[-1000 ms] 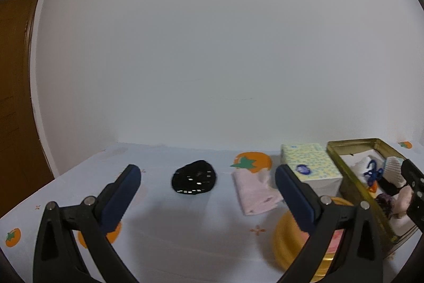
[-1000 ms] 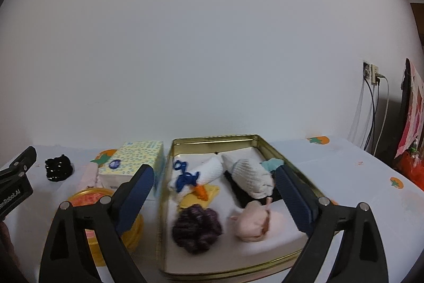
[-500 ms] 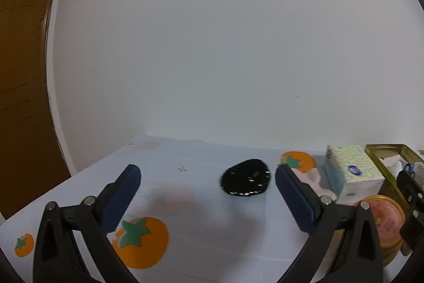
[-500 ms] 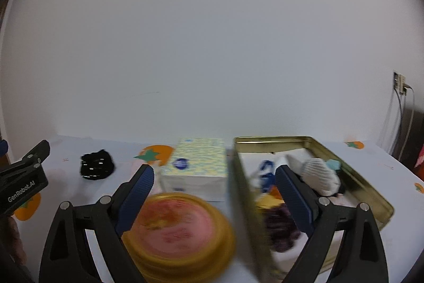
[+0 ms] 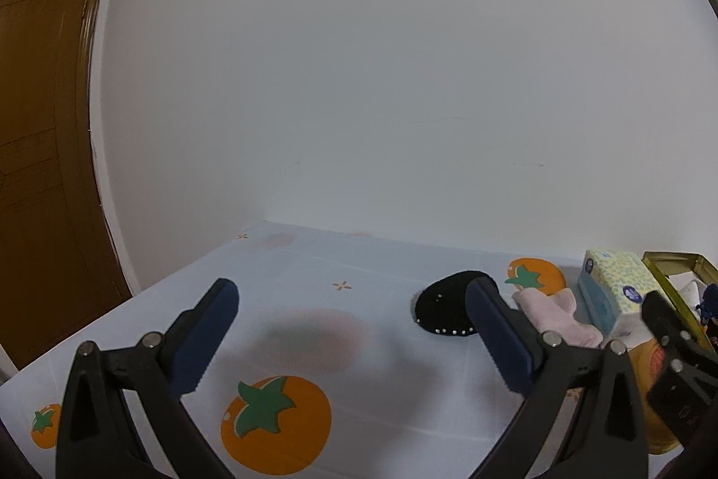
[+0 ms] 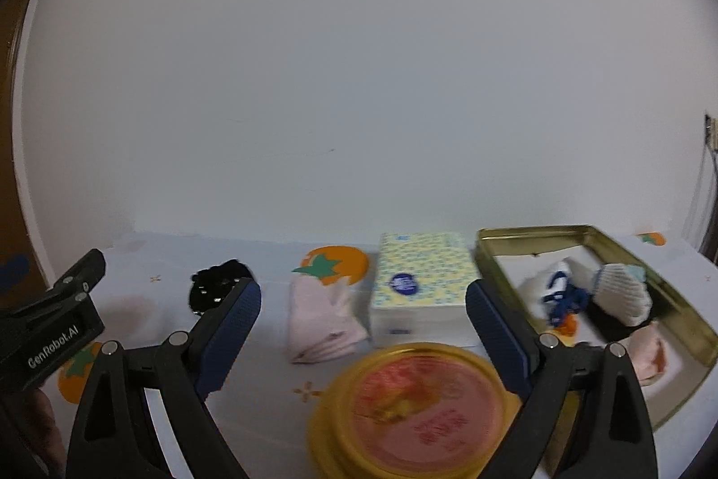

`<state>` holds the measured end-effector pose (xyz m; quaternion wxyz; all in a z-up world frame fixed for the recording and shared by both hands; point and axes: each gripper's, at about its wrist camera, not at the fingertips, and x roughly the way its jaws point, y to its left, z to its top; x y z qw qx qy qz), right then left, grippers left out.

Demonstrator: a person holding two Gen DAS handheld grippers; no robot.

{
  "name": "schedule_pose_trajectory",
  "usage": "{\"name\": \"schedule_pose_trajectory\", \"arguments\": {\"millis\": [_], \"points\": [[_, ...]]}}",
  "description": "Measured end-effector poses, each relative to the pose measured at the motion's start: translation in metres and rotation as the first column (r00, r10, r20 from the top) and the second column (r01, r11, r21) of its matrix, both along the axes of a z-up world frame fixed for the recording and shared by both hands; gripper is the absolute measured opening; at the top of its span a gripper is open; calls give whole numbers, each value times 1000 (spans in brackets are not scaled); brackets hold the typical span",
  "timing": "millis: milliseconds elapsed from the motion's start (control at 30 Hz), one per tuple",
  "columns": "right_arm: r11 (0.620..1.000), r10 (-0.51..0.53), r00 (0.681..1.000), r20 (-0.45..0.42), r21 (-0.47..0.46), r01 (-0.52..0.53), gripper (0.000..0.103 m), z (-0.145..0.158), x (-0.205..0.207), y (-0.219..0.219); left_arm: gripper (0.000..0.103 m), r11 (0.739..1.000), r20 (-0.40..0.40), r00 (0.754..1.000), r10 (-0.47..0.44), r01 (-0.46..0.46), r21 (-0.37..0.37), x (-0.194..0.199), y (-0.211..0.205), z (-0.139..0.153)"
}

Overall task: Organize soft objects
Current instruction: 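Grasp the black fuzzy scrunchie with the left tool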

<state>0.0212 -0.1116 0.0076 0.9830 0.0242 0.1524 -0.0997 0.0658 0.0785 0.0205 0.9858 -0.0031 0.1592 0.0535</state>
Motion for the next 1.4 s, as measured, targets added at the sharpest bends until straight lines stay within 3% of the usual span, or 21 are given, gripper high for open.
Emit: {"name": "schedule_pose_trajectory", "arguments": {"millis": [367, 633, 900, 1033, 1167, 1200, 1267, 1400], "points": [[999, 3, 1000, -10, 46, -3, 96, -2, 13, 6, 103, 999, -27, 1000, -11, 12, 30, 8, 1, -5], [997, -39, 998, -43, 64, 42, 96, -4, 33, 1, 103, 993, -139, 984, -108, 113, 26, 37, -6, -13], [991, -66, 998, -8, 120, 66, 96, -4, 22, -10, 103, 968, -279, 932, -229, 249, 38, 98, -47, -26], [989, -68, 997, -33, 130, 71, 96, -6, 27, -13, 103, 970, -378, 902, -207, 239, 40, 131, -64, -42], [989, -63, 997, -48, 133, 69, 96, -7, 30, -13, 102, 965, -499, 838, -218, 263, 19, 155, -76, -59], [989, -63, 997, -50, 133, 69, 96, -7, 30, -13, 99, 963, -519, 826, -218, 268, 22, 158, -78, -62], [989, -59, 997, -55, 133, 66, 96, -7, 31, -12, 74, 959, -543, 805, -241, 284, -4, 161, -79, -67], [988, -59, 996, -70, 137, 68, 96, -8, 34, -13, 61, 956, -542, 789, -288, 271, -114, 164, -66, -70]]}}
